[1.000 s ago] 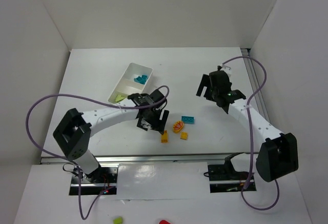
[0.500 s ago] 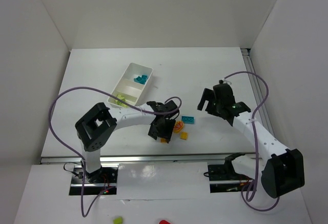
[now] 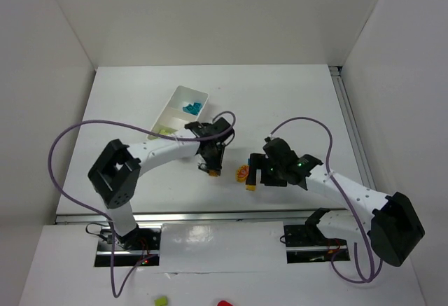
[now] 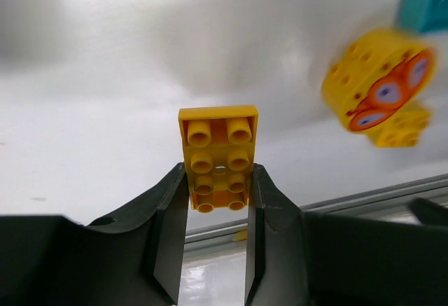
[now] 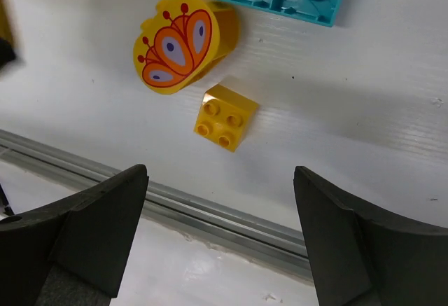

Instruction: Sort the legos into containers by color

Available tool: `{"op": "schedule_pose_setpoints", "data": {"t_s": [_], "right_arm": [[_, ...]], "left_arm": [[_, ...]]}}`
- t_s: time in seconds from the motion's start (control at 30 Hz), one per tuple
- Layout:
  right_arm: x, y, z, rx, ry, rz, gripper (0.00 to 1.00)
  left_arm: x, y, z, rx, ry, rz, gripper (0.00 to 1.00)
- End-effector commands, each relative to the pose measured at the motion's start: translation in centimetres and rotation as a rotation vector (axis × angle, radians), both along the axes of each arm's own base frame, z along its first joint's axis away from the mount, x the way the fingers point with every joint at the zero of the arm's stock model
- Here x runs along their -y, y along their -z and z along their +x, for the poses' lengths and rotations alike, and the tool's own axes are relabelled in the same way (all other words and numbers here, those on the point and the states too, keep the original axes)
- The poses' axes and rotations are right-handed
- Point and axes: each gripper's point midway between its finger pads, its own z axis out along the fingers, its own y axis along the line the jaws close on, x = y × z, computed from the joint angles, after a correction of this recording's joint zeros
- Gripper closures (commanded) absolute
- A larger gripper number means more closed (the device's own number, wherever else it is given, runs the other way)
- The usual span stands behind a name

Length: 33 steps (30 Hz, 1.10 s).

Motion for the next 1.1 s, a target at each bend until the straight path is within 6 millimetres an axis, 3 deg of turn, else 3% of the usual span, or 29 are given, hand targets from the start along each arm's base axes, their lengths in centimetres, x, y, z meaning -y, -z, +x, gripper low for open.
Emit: {"op": "schedule_pose_setpoints", "data": {"t_s": [0.0, 0.07, 0.13, 0.2, 0.3, 0.43, 0.63, 0.73, 0.8, 0.83, 0.93, 0.97, 1.0, 1.07], "right_arm": [[-0.1, 0.0, -0.2, -0.002, 0.005, -0.011, 0.08], [-0.5, -0.6, 0.2, 0.020, -0.002, -0.001, 0.09], [-0.4, 0.2, 0.3, -0.004, -0.014, -0.029, 0.09], [-0.8, 0.0, 0.6, 0.003, -0.027, -0.042, 0.08], [-1.2, 0.8, 0.6, -0.011, -0.038, -0.053, 0.08], [-1.9, 1.2, 1.2, -0.018, -0.015, -0.047, 0.09], [-2.5, 2.5, 2.1, -0.027, -0.003, -0.078, 0.22], [-2.7, 2.8, 2.6, -0.027, 0.002, -0.090, 0.36], [-2.5, 3.2, 2.4, -0.043, 0.002, -0.104, 0.51], [-2.5, 2.9, 2.8, -0.030, 0.008, -0.107, 0.56], [-2.5, 1.7, 3.3, 0.000, 0.018, -0.101, 0.70], [-2.5, 1.0, 3.5, 0.013, 0.024, -0.102, 0.72], [-2.6, 0.3, 3.7, 0.023, 0.025, -0.093, 0.72], [-2.8, -1.4, 3.8, 0.043, 0.022, -0.091, 0.73]], "left_arm": [[-2.7, -6.5, 4.1, 0.139, -0.047, -0.046, 0.96], [-3.8, -8.6, 5.9, 0.182, -0.080, -0.056, 0.96], [-6.0, -10.1, 8.5, 0.231, -0.148, -0.045, 0.96], [-7.4, -10.5, 10.1, 0.247, -0.175, -0.039, 0.96], [-10.8, -10.1, 13.0, 0.246, -0.254, -0.008, 0.96], [-12.9, -9.3, 15.3, 0.232, -0.300, 0.006, 0.98], [-14.3, -7.6, 18.7, 0.214, -0.348, 0.005, 0.98], [-14.5, -6.9, 19.5, 0.204, -0.348, 0.014, 0.98], [-15.0, -6.3, 20.3, 0.203, -0.363, 0.031, 0.86], [-14.8, -5.8, 20.3, 0.188, -0.359, 0.027, 0.76], [-14.7, -5.4, 21.7, 0.195, -0.353, 0.017, 0.60], [-15.1, -5.3, 21.4, 0.188, -0.357, 0.035, 0.52], [-15.0, -5.2, 21.5, 0.183, -0.357, 0.038, 0.34], [-15.0, -5.6, 21.5, 0.191, -0.357, 0.034, 0.25]]}}
